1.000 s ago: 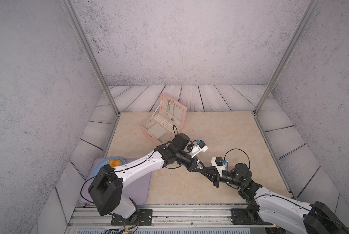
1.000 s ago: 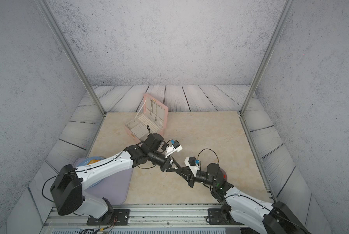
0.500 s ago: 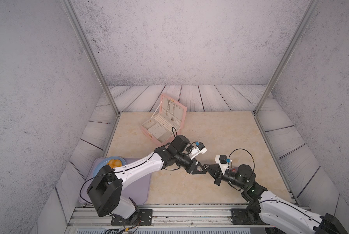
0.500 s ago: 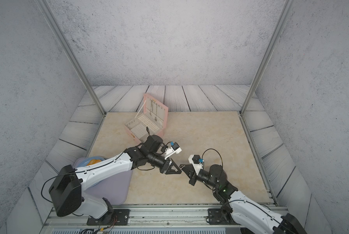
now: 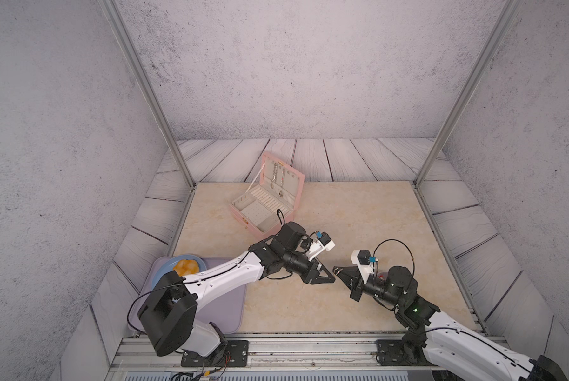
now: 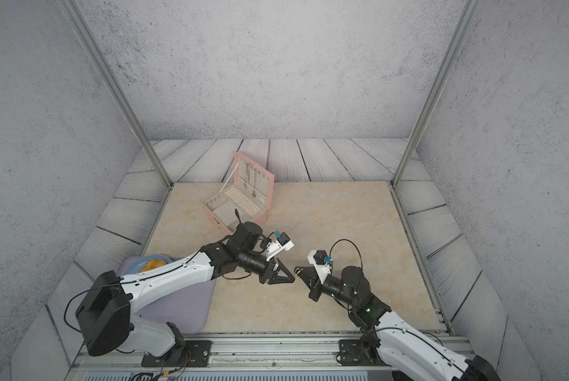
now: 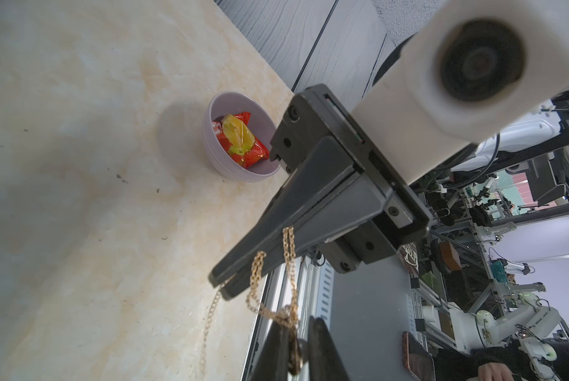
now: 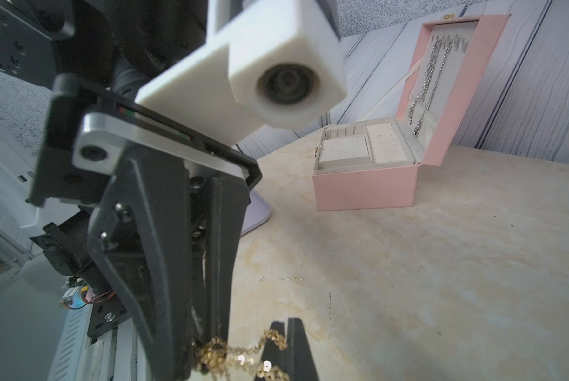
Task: Put jewelry chain into jewelry box
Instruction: Pick up the necklace from the center of the board.
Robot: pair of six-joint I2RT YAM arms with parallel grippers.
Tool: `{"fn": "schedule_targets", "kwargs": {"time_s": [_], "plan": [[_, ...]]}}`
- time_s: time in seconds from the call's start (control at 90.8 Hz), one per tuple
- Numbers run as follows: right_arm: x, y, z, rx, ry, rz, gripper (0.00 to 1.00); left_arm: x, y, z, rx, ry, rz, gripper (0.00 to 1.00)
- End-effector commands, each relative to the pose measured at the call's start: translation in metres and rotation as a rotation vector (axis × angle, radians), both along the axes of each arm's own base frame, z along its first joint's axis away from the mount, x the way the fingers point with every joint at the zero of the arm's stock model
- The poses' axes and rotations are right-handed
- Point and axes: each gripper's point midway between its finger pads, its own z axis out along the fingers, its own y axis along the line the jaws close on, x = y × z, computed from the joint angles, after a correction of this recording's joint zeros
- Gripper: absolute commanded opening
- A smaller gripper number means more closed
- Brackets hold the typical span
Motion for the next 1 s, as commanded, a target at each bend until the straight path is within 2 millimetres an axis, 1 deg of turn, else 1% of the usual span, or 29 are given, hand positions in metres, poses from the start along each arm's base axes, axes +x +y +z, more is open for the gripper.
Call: {"fn": "schedule_targets", "kwargs": {"time_s": [0.0, 0.033, 0.077, 0.231, 0.396, 0.495, 0.539, 0.627, 0.738, 0.826, 0.991], "plan": [[0.008, -0.004, 0.013, 0.018, 0.003, -0.054, 0.0, 0.001, 0.005, 0.002, -0.01, -0.012, 0.005, 0.07], [0.011, -0.005, 0.012, 0.01, 0.012, -0.069, 0.0, 0.0, 0.006, 0.001, -0.005, -0.005, 0.005, 0.07], [0.013, -0.007, 0.006, -0.019, 0.029, -0.086, 0.0, 0.0, 0.008, 0.001, -0.005, -0.002, 0.01, 0.07], [0.013, -0.005, -0.025, -0.121, 0.091, -0.066, 0.0, 0.004, 0.011, 0.012, -0.019, -0.025, 0.041, 0.03], [0.01, 0.004, -0.054, -0.165, 0.19, -0.015, 0.09, 0.017, 0.015, 0.012, 0.046, -0.054, 0.096, 0.01], [0.011, 0.006, -0.065, -0.18, 0.222, -0.01, 0.14, 0.021, 0.017, 0.01, 0.076, -0.053, 0.106, 0.01], [0.011, 0.006, -0.068, -0.187, 0.231, -0.012, 0.19, 0.021, 0.017, 0.008, 0.083, -0.046, 0.106, 0.01], [0.012, 0.003, -0.073, -0.2, 0.245, -0.033, 0.31, 0.024, 0.019, 0.012, 0.087, -0.056, 0.115, 0.01], [0.013, -0.003, -0.076, -0.204, 0.254, -0.067, 0.38, 0.028, 0.022, 0.018, 0.078, -0.075, 0.134, 0.01], [0.011, -0.006, -0.073, -0.193, 0.25, -0.074, 0.42, 0.03, 0.024, 0.023, 0.071, -0.082, 0.139, 0.01], [0.005, -0.004, -0.056, -0.144, 0.203, -0.046, 0.43, 0.033, 0.026, 0.031, 0.054, -0.101, 0.144, 0.0]]}}
